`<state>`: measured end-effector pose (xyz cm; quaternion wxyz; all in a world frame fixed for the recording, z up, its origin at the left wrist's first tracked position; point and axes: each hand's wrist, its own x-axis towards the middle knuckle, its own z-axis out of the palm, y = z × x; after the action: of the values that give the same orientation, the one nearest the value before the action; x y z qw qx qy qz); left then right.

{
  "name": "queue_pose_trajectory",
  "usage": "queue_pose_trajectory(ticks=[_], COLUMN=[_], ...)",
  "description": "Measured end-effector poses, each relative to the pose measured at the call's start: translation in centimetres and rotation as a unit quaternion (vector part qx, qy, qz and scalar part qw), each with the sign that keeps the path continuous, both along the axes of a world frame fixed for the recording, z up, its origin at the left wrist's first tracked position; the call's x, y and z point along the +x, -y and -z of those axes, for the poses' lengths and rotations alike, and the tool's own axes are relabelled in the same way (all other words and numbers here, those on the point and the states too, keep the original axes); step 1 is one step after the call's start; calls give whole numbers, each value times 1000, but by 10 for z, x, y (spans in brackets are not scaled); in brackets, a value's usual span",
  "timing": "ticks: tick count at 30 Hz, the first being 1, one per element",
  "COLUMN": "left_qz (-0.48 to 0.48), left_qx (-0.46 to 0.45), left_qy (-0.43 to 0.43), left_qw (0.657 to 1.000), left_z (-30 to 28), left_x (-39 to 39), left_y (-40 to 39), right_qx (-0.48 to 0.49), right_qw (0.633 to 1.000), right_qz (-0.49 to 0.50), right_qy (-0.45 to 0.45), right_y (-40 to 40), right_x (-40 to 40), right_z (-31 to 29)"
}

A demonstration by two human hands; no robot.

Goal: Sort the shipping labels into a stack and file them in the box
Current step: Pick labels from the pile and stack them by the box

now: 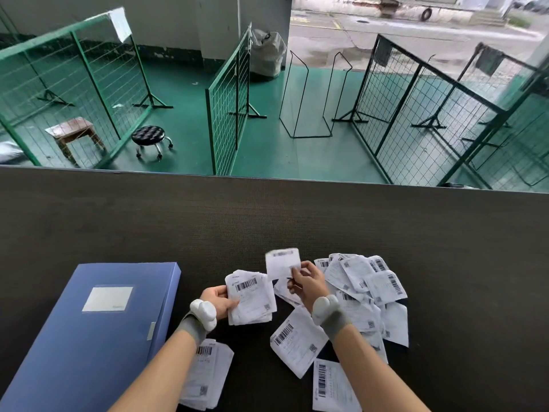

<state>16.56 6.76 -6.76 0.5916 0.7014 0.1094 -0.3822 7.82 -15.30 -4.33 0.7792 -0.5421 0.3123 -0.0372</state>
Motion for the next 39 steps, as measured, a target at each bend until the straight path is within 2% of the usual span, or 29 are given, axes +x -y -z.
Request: queue_pose_trajectory(ticks=[2,7,13,15,18,20,22,24,31,36,39], left_qz=[-2,7,9,3,3,3,5,2,-2,5,4], left_qx=[-17,-83,-63,-49,-33,-27,-18,-11,-10,-6,-6], left_qy=[-16,-26,-28,-27,-18,-24,-24,-15,-13,-20,-20], left_qw=[1000,996,998,998,999,999,1000,1000,1000,1000,1000], left_z=[-5,-20,-16,-13,-11,-10,-8,-8,-11,-10,-11], left_x=[-2,-12,-10,-9,-9,-6,-2,0,-2,-6,-7], left_y=[-1,8,10,10,7,3,-1,-2,-1,-4,-5], right_qx=[47,-96,-126,-183,-355,-401,-405,-396,-343,-379,-368], right_qw=[998,979,965,960,901,854,833,832,866,846,858], right_qz=[-32,-149,-196,-162,-47,-41,-62,-64,-30,-52,-47], right_qy=[2,-97,-124,-134,-245,-329,-373,-383,-363,-372,-356], right_y=[0,-15,-29,-24,1,13,20,21,29,24,24], right_x=[-3,-13,-10,-5,-1,-3,-2,-1,0,-6,-9], right_z=[-2,17,15,19,43,58,64,64,76,63,53])
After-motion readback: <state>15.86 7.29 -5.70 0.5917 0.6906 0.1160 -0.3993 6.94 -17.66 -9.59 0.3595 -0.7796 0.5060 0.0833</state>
